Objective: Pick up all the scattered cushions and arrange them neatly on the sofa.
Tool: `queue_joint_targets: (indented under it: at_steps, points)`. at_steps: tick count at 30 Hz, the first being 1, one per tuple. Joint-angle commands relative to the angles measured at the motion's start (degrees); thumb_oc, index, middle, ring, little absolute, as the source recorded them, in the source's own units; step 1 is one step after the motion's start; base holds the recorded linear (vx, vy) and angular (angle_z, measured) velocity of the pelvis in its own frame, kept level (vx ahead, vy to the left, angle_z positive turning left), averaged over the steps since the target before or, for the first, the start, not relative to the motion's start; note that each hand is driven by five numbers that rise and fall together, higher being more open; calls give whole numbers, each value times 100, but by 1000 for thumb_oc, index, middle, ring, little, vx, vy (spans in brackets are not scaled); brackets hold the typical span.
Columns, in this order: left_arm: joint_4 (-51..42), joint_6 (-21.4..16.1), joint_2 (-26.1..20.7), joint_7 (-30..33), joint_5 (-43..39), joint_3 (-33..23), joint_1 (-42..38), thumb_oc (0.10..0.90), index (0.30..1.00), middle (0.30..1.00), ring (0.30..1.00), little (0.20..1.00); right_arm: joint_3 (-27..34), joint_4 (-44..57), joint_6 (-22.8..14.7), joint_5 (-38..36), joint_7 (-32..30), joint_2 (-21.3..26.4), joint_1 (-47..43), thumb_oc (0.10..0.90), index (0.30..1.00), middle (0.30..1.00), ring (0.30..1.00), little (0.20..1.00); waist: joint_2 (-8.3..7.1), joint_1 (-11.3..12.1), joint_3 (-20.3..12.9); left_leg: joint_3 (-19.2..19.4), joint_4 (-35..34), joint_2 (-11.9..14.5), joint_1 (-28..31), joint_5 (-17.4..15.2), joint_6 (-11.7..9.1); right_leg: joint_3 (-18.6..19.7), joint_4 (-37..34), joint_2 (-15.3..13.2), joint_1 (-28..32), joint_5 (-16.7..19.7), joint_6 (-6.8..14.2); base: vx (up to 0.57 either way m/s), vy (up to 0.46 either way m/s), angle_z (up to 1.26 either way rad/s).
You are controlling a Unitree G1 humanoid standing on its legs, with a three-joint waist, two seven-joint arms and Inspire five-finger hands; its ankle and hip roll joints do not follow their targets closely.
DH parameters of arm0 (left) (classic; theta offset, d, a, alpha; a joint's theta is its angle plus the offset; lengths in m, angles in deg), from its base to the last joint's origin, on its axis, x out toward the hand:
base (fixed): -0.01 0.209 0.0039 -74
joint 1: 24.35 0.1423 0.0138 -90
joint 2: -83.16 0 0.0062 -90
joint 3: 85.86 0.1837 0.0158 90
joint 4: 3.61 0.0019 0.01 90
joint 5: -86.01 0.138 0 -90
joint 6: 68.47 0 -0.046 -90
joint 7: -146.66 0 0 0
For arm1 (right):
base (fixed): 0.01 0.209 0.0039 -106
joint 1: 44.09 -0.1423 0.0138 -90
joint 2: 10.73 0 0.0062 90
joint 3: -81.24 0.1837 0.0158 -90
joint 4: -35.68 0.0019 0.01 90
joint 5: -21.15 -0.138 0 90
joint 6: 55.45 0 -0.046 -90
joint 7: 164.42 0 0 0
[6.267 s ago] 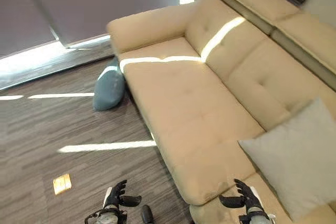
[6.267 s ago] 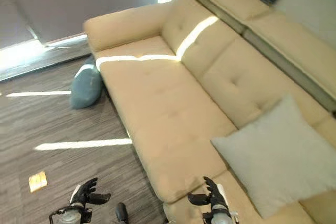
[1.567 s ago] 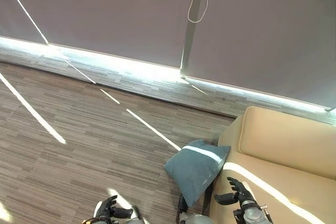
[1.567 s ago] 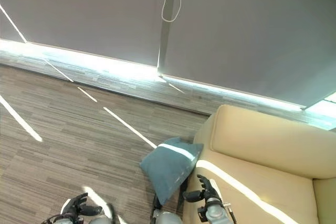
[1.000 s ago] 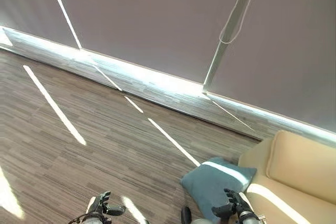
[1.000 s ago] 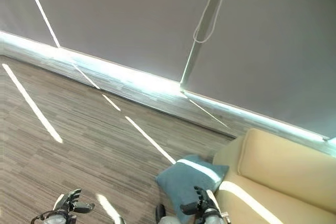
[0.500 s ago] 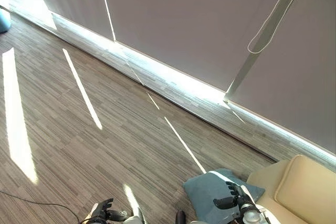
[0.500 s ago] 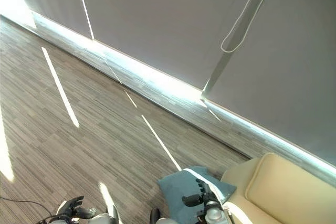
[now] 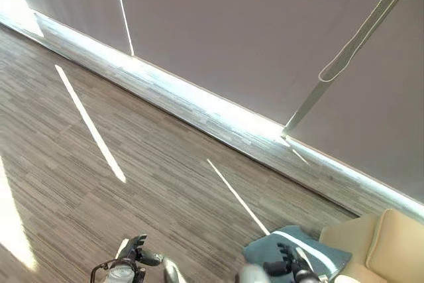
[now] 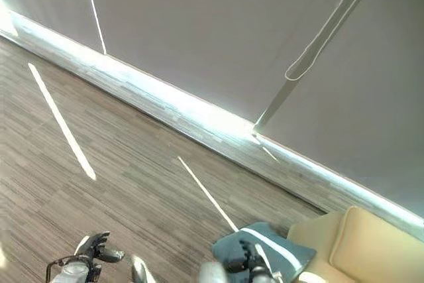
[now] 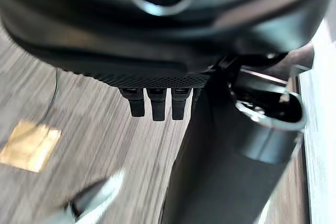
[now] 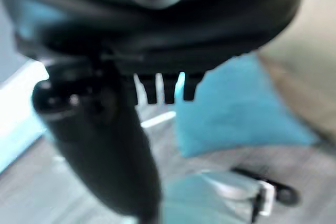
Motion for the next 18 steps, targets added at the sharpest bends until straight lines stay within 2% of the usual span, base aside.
queue_joint_targets:
  at_steps: [1,4,5,6,10,12,15,16,17,18]
  points:
    - [-135,-121,-205,19,15,-67,181,800,900,900,900,900,-186,148,-158,57,-107,242,-224,800,900,900,900,900,-71,-90,-70,-115,415,-34,-165,-399,-473,-335,-1547,616,234,516,-21,279,122,-11]
    - [-1,-97,-188,-7,77,-75,169,800,900,900,900,900,-191,68,-145,39,-102,279,-274,800,900,900,900,900,-149,-154,-74,-220,396,-233,31,-565,-440,-587,-2326,831,73,500,-30,214,78,32]
    - [1,-98,-186,-7,77,-76,169,800,900,900,900,900,-192,66,-146,39,-102,281,-275,800,900,900,900,900,-142,-162,-65,-229,396,-225,44,-573,-442,-597,-2333,836,92,495,-30,258,85,9]
    - [37,-112,-166,-16,107,-77,149,800,900,900,900,900,-203,87,-165,33,-100,313,-258,800,900,900,900,900,-191,-242,-83,-312,368,-358,157,-651,-423,-571,-2635,997,-25,560,-32,266,81,14]
    - [4,-135,-99,-35,148,-35,163,800,900,900,900,900,-171,109,-163,48,-117,378,-144,800,900,900,900,900,-201,-282,-175,-333,407,-505,368,-884,-401,-937,-2936,928,180,587,-122,302,47,16]
    - [-38,-122,-18,-74,250,109,177,800,900,900,900,900,-57,97,-155,16,-110,450,33,800,900,900,900,900,-194,-430,-366,-284,770,-468,422,-1051,-644,-821,-3210,999,539,438,-277,350,-4,28]
    - [-38,-121,-16,-74,250,110,178,800,900,900,900,900,-57,98,-155,16,-110,452,35,800,900,900,900,900,-190,-433,-360,-289,790,-461,421,-1065,-648,-827,-3221,1004,553,441,-280,82,-16,15]
    - [-95,-105,-16,-91,295,172,192,800,900,900,900,900,-8,168,-138,-25,-98,497,122,800,900,900,900,900,-231,-524,-363,-182,1941,-290,103,-689,-1031,-654,-3352,1070,785,421,-399,230,-61,-4]
    - [-172,-109,-20,-48,255,201,136,800,900,900,900,900,-11,186,-162,-120,-152,553,71,800,900,900,900,900,-355,-442,-272,-193,2981,-183,-395,-468,-1157,-427,-3502,1071,1025,399,-519,254,-56,7]
    - [-189,-96,-9,-32,225,209,118,800,900,900,900,900,-16,172,-148,-161,-147,558,47,800,900,900,900,900,-406,-402,-275,-191,3100,-169,-618,-524,-1068,-347,-3533,1039,1057,371,-534,173,8,34]
